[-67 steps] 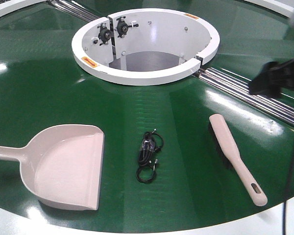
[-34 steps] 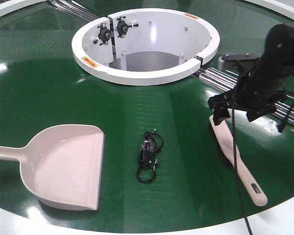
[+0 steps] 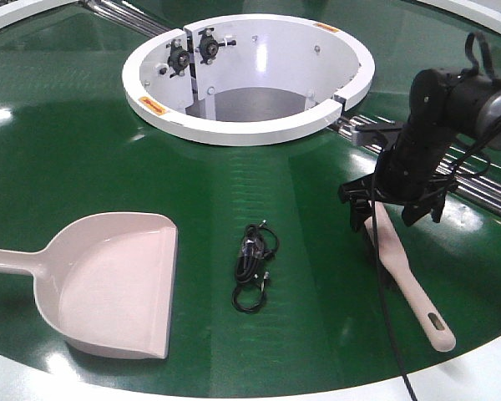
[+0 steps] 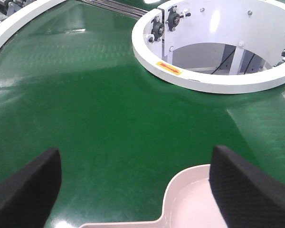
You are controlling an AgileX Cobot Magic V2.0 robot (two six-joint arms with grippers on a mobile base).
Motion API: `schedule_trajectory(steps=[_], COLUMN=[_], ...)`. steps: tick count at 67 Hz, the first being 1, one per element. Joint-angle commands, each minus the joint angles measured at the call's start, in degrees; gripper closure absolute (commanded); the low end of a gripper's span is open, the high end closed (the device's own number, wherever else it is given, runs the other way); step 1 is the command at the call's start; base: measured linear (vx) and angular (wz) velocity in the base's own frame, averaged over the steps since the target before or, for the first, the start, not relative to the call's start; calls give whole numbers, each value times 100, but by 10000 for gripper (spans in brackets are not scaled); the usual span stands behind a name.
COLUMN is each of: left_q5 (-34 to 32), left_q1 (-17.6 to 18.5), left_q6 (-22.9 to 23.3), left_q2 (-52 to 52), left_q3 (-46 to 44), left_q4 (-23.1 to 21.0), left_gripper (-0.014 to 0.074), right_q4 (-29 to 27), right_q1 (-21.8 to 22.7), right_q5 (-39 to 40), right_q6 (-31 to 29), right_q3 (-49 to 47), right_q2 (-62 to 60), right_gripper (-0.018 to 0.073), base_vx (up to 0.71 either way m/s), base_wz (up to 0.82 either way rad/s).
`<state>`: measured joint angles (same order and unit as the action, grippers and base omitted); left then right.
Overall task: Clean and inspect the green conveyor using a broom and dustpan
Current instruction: 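Reach the right gripper down to the pink brush handle and grasp it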
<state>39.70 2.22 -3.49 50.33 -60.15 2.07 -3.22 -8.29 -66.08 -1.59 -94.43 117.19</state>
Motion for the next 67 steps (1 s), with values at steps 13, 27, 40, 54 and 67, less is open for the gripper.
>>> schedule_trajectory(steps=[13,27,40,54,67], left_q5=[-155,-75,-64,-39,8], left_q1=[3,3,3,3,3], left_q6=[12,12,-65,-453,-801], left_q2=[-37,-37,-37,-37,-37], left_q3=[-184,-184,-184,-184,-184], left_q4=[-27,-27,94,107,107], left_gripper=[7,7,7,7,7], right_q4=[19,19,18,-229,-252], right_q1=[-2,-2,-2,-2,-2], right_q5=[6,-99,-572,-797,-797], right_q6=[-61,7,7,7,-18], right_q3=[-175,-175,-432,-550,-180], right_q2=[-70,25,20,-377,-924], right_gripper=[87,508,568,567,567], base_vx=[0,0,0,0,0], base_wz=[0,0,0,0,0])
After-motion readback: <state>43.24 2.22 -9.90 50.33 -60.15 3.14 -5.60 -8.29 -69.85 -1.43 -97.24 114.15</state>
